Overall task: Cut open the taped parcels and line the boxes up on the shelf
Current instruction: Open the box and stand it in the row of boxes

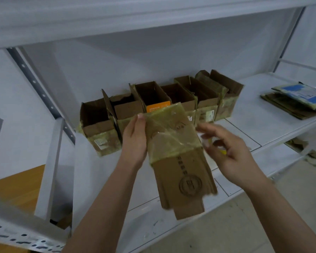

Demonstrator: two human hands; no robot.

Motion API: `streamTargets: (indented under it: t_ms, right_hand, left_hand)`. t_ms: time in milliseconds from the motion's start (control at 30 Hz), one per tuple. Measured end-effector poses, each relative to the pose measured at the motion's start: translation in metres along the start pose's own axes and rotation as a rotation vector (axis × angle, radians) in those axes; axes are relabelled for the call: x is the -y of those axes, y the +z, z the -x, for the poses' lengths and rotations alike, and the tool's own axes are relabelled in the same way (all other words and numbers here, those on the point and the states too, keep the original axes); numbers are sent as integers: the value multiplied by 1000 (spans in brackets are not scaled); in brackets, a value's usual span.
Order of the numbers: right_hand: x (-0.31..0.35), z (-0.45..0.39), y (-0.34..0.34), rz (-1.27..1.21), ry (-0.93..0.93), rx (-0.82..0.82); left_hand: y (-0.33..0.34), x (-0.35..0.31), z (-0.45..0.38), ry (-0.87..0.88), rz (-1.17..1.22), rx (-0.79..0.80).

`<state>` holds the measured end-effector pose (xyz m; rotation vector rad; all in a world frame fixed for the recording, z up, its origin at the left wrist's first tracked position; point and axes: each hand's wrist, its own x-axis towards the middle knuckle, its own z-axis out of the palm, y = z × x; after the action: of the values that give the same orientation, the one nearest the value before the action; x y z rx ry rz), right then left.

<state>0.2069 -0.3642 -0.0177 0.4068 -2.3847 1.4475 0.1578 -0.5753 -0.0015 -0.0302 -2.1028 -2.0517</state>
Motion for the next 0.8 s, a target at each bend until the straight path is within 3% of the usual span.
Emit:
streamTargets:
  t_ms: [167,267,367,467,567,667,800]
  right_hand:
    - [-6,13,2,-145,54,362]
    - [-6,14,11,90,65,432]
    - [-10,13,25,330,104,332]
    - [-11,7,33,435,51,103]
    - [-8,-3,36,556,153,34]
    - [-12,-12,46,649,273,35]
    - [-17,-19,57,722,449,72]
  left_hand:
    - [-6,6,-25,-235,144,-79]
    - [-8,11,-33,-323,146,-83]
    - [-7,20,-37,-417,162,-39]
    - [-5,31,-33,-398,187,6]
    - [-3,43,-21,-361,179,37]
    - [-6,52,-9,-330,-68,147]
    - [-8,57,3,-276,-585,298]
